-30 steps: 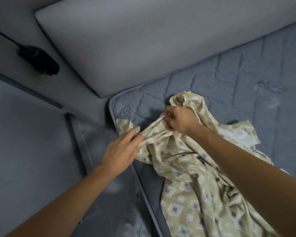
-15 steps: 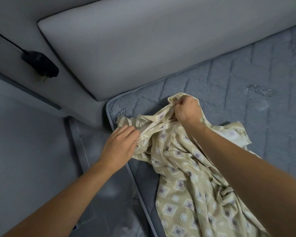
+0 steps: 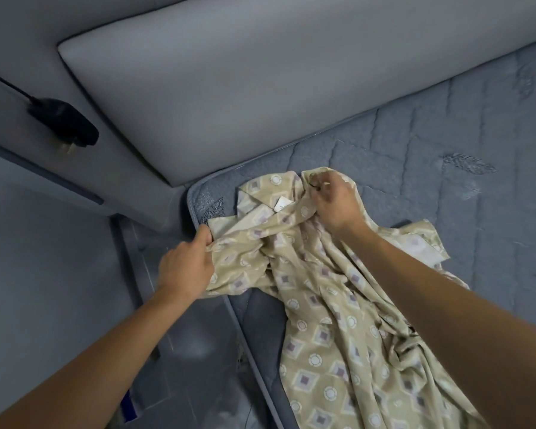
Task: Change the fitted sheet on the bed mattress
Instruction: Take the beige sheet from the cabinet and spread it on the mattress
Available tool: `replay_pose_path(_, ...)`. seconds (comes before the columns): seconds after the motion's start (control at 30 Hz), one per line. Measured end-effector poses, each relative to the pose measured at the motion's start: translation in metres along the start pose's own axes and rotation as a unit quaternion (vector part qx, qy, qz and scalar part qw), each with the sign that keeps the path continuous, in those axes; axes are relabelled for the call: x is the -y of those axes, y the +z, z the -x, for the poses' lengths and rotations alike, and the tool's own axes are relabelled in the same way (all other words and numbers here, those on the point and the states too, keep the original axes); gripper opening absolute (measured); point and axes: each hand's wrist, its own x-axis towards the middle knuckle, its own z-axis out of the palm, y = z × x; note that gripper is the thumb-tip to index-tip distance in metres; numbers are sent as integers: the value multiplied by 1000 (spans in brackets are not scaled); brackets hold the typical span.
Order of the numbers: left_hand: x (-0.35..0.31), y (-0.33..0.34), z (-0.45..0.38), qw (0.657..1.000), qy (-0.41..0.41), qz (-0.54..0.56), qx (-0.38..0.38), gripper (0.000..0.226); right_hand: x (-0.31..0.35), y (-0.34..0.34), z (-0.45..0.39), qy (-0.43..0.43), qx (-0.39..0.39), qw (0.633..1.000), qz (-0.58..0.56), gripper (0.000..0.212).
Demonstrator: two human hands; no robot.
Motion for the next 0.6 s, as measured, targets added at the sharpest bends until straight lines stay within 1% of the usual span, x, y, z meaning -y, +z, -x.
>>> replay_pose_path(0.03,-2,0,-4,1000,7,0,-2,17,-8,3,11,-51,4,997,52,29)
replay_pose_path(0.07,-4,0,-7,1000,17,-5,-1,18,-16,6,23,-88,-8,991,101,34)
replay_pose_path(0.1,-7,2,-11,1000,28,-11,9,27,-21,10,33,-107,-22,986,129,35)
replay_pose_path(0.13,-11,4,-16,999,33,-9,26,37,-27,13,42,-107,-21,985,132,34)
replay_pose_path(0.17,-15,7,-21,998,36,2,46,47,-29,16,51,-88,3,990,113,34)
replay_pose_path(0.2,-22,10,-26,997,39,13,72,57,-34,20,57,-56,52,993,85,41)
replay_pose_path(0.27,-33,19,-36,991,42,25,123,69,-44,24,69,-7,172,983,72,66)
replay_pose_path(0.3,-38,24,-40,989,40,33,142,69,-50,27,74,-6,204,975,94,69)
replay_pose_path(0.33,-42,29,-44,987,31,41,155,64,-55,30,80,-19,212,971,113,58)
replay_pose_path(0.37,-45,35,-47,986,18,52,158,54,-58,34,86,-38,200,971,122,40)
replay_pose_path(0.4,-47,39,-49,987,5,59,152,42,-61,36,90,-55,172,977,110,24)
replay_pose_path(0.43,-47,42,-51,988,-1,70,138,31,-64,38,94,-66,129,986,81,13)
replay_pose_path(0.5,-45,44,-52,989,0,110,101,17,-67,36,99,-48,16,999,19,4)
replay_pose_path(0.53,-43,44,-52,986,2,142,82,10,-66,31,100,-21,-45,999,-10,4)
replay_pose_path(0.57,-39,44,-53,981,5,181,66,11,-64,24,99,20,-99,994,-36,7)
replay_pose_path(0.6,-37,42,-52,975,6,214,59,23,-62,17,99,72,-143,985,-59,11)
